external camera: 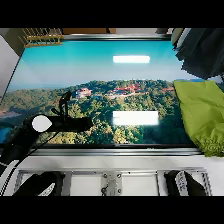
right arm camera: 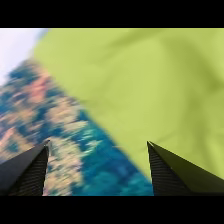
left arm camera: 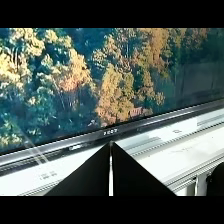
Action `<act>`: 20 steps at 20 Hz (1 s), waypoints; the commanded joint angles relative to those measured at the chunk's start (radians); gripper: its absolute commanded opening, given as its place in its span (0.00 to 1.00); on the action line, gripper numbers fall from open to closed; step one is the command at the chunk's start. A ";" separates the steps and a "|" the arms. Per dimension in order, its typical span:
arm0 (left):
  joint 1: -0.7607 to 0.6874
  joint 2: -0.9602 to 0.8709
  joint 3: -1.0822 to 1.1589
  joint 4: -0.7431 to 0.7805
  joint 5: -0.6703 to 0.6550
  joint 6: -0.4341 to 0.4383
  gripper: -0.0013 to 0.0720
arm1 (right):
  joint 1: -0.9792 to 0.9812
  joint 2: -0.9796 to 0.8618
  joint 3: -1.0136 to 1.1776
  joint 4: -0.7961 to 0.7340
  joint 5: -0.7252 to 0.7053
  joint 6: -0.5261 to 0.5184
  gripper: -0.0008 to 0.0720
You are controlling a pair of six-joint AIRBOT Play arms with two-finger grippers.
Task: Fold the clothes and pants, and hang the long-sleeved shirts on hangers.
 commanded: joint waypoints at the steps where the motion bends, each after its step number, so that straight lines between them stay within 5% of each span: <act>1: 0.000 0.000 0.001 0.000 0.002 0.000 0.03 | 0.257 0.054 -0.016 0.075 0.018 -0.104 0.91; 3: 0.000 0.000 0.001 0.000 0.001 0.000 0.03 | 0.362 0.053 -0.016 0.075 0.040 -0.120 0.80; 5: 0.000 0.000 0.001 -0.001 0.002 0.000 0.03 | 0.428 0.053 -0.016 0.075 0.040 -0.119 0.09; 20: 0.000 0.000 0.001 -0.001 0.002 0.000 0.03 | 0.455 0.053 -0.016 0.079 0.087 -0.119 0.05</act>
